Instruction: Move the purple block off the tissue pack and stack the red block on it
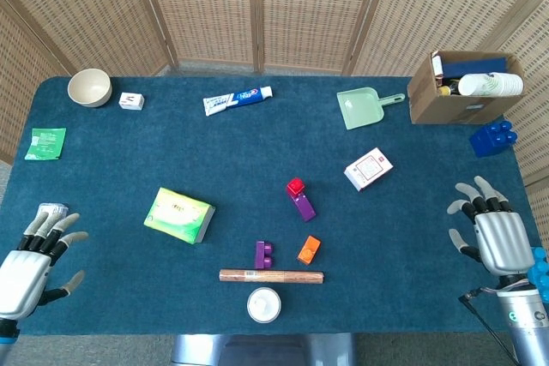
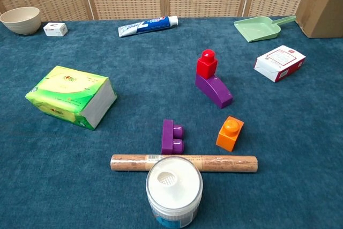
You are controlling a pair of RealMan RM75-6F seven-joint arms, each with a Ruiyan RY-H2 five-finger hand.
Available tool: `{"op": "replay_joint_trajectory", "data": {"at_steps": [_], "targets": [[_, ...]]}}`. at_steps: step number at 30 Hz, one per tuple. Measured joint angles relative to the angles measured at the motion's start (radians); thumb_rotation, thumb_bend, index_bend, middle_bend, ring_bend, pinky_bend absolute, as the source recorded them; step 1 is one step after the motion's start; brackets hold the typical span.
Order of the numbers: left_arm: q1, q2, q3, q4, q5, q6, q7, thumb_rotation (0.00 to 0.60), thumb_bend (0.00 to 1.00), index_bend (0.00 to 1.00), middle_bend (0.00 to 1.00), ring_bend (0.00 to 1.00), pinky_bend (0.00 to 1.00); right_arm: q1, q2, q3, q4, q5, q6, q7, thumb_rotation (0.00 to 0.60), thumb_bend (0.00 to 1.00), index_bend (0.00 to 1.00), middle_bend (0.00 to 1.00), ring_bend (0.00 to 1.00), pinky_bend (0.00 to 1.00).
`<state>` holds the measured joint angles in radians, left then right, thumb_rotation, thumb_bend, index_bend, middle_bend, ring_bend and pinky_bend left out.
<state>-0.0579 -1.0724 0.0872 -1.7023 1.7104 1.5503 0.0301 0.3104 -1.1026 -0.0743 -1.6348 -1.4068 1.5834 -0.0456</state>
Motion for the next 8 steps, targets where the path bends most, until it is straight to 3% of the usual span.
{"op": "replay_joint_trajectory", "data": {"at_steps": [8], "targets": [[-0.003,0.016,-0.011,-0.044,0.002,-0.004,0.052,0.6,0.33,0.26,0.14,0.08,0.0,-0.033,-0.011,0.022,0.014,-0.019,-0.018,0.016,0.6,0.28,0.44,0.24,0.08,0.22]]}}
